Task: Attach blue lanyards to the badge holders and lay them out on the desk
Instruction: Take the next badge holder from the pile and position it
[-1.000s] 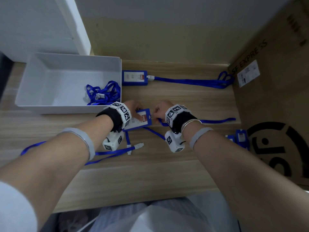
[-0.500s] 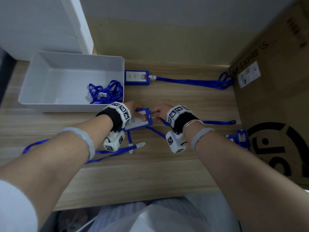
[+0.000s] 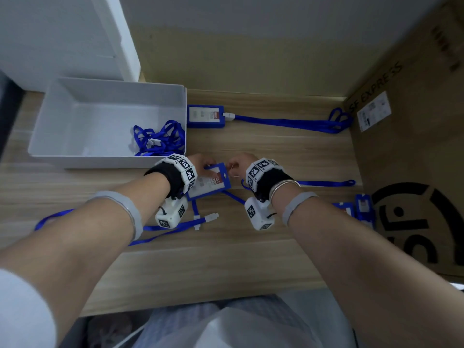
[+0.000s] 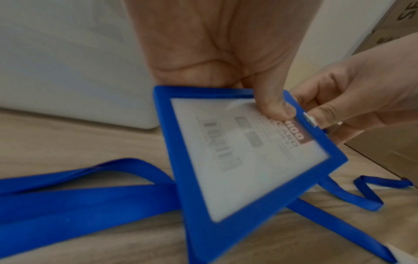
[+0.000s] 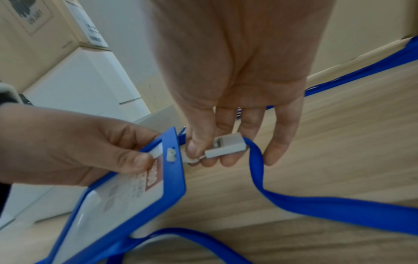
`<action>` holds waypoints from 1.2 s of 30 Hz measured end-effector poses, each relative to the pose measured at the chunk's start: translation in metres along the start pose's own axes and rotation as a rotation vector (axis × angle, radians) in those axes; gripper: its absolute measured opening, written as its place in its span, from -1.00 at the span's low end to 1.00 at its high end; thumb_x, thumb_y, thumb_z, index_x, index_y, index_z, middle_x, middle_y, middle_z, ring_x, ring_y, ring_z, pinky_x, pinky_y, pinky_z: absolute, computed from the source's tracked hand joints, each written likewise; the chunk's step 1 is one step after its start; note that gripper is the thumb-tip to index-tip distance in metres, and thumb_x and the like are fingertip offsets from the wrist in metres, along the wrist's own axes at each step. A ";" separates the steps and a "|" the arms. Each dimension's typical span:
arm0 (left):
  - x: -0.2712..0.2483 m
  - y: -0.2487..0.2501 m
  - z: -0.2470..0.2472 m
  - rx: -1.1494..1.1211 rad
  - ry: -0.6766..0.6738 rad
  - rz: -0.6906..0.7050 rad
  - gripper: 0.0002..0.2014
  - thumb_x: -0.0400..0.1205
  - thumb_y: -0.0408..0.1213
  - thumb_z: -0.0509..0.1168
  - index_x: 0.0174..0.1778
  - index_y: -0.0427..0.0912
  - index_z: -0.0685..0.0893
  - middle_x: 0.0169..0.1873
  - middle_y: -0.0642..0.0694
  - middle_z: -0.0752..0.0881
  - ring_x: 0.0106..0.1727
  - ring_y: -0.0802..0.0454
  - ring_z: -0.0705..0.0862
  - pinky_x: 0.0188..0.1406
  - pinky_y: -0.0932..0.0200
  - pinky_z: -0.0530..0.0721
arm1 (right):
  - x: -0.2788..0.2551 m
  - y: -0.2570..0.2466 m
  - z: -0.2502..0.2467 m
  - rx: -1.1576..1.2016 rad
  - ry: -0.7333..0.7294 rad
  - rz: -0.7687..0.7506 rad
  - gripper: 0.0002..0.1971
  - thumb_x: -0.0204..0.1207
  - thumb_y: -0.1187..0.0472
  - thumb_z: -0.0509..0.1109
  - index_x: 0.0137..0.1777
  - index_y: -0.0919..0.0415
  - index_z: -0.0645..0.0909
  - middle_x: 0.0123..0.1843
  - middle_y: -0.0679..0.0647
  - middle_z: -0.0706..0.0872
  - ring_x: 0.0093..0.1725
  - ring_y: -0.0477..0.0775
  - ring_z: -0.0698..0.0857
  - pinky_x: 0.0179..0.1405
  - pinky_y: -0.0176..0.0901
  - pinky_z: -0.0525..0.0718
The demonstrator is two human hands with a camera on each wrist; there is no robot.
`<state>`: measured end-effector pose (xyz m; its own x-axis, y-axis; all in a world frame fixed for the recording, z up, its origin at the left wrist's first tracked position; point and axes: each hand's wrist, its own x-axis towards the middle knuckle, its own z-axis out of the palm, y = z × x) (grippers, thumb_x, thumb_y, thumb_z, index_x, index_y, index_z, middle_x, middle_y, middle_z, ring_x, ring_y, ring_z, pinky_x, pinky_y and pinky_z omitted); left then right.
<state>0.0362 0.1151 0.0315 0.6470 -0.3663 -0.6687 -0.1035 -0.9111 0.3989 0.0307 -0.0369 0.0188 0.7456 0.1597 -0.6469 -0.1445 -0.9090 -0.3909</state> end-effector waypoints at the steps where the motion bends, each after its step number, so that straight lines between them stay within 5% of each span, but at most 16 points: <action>1: 0.000 0.000 0.000 0.004 -0.003 -0.006 -0.54 0.67 -0.17 0.20 0.47 -0.26 0.42 0.41 -0.23 0.55 0.41 -0.14 0.52 0.35 0.12 0.46 | 0.000 0.000 0.001 0.019 0.011 -0.012 -0.74 0.57 0.27 0.35 0.23 0.19 0.67 0.23 0.12 0.72 0.24 0.12 0.66 0.16 -0.15 0.55; 12: 0.001 0.004 0.000 -0.005 -0.006 -0.011 -0.58 0.70 -0.19 0.15 0.46 -0.27 0.42 0.38 -0.26 0.57 0.38 -0.17 0.55 0.33 0.08 0.49 | -0.001 0.003 0.003 0.036 -0.002 -0.048 -0.73 0.62 0.28 0.27 0.28 0.22 0.62 0.25 0.15 0.70 0.27 0.16 0.64 0.19 -0.11 0.52; 16: 0.003 0.002 0.000 0.010 -0.019 0.024 -0.58 0.68 -0.21 0.18 0.45 -0.27 0.43 0.36 -0.26 0.58 0.37 -0.16 0.55 0.31 0.09 0.49 | 0.002 0.004 0.005 -0.028 -0.085 -0.039 -0.70 0.65 0.23 0.21 0.33 0.19 0.57 0.26 0.17 0.69 0.08 0.12 0.62 0.11 -0.08 0.55; 19: 0.004 0.001 0.000 0.007 -0.012 0.042 -0.58 0.68 -0.21 0.20 0.45 -0.24 0.44 0.35 -0.24 0.59 0.36 -0.15 0.56 0.30 0.11 0.50 | 0.006 0.006 0.006 0.017 -0.087 -0.049 -0.71 0.65 0.26 0.20 0.32 0.24 0.57 0.11 0.16 0.69 -0.01 0.02 0.57 -0.09 -0.21 0.50; 22: 0.004 0.000 -0.002 -0.019 -0.011 0.062 -0.62 0.67 -0.22 0.21 0.39 -0.26 0.49 0.31 -0.26 0.62 0.33 -0.16 0.58 0.22 0.11 0.52 | 0.008 0.009 0.005 0.045 -0.080 -0.060 -0.73 0.64 0.25 0.24 0.28 0.24 0.59 -0.01 0.03 0.61 0.00 0.01 0.57 -0.04 -0.20 0.47; 25: 0.005 -0.001 -0.004 -0.044 -0.022 0.059 -0.62 0.67 -0.23 0.21 0.39 -0.26 0.49 0.30 -0.26 0.63 0.31 -0.17 0.61 0.08 0.14 0.52 | 0.009 0.016 0.003 0.042 -0.029 -0.051 -0.77 0.63 0.25 0.26 0.23 0.22 0.62 0.04 0.08 0.65 0.01 -0.01 0.56 -0.02 -0.21 0.44; 29: 0.008 -0.003 -0.004 -0.013 -0.002 0.009 -0.50 0.67 -0.17 0.20 0.53 -0.23 0.36 0.44 -0.22 0.52 0.43 -0.13 0.52 0.35 0.12 0.48 | 0.011 0.023 0.004 0.095 0.047 -0.038 -0.79 0.64 0.29 0.23 0.18 0.29 0.62 0.16 0.22 0.72 0.01 0.06 0.62 0.06 -0.16 0.53; 31: 0.007 -0.004 -0.005 0.019 0.004 -0.007 -0.47 0.68 -0.15 0.19 0.56 -0.23 0.30 0.49 -0.21 0.46 0.49 -0.13 0.46 0.40 0.13 0.43 | 0.010 0.020 0.002 0.215 0.129 -0.049 -0.83 0.65 0.31 0.19 0.09 0.25 0.61 0.00 0.21 0.73 -0.06 0.09 0.65 0.03 -0.11 0.60; 33: 0.007 -0.004 -0.004 0.039 -0.008 -0.006 -0.48 0.68 -0.14 0.19 0.54 -0.25 0.34 0.47 -0.22 0.48 0.47 -0.14 0.47 0.39 0.12 0.44 | 0.008 0.009 -0.003 0.370 0.206 -0.068 -0.88 0.68 0.28 0.14 -0.03 0.17 0.50 -0.22 0.04 0.65 -0.26 -0.03 0.61 -0.25 -0.22 0.56; 36: 0.008 -0.005 -0.004 0.052 -0.043 -0.008 -0.52 0.67 -0.15 0.20 0.47 -0.31 0.41 0.40 -0.26 0.54 0.40 -0.18 0.53 0.22 0.10 0.49 | 0.005 -0.015 -0.021 0.543 0.313 -0.115 -0.85 0.70 0.20 0.09 -0.09 0.10 0.44 -0.30 -0.04 0.59 -0.36 -0.09 0.58 -0.34 -0.24 0.53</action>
<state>0.0448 0.1168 0.0264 0.6153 -0.3659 -0.6983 -0.1386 -0.9222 0.3610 0.0500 -0.0311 0.0354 0.9189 0.0501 -0.3912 -0.3000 -0.5550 -0.7759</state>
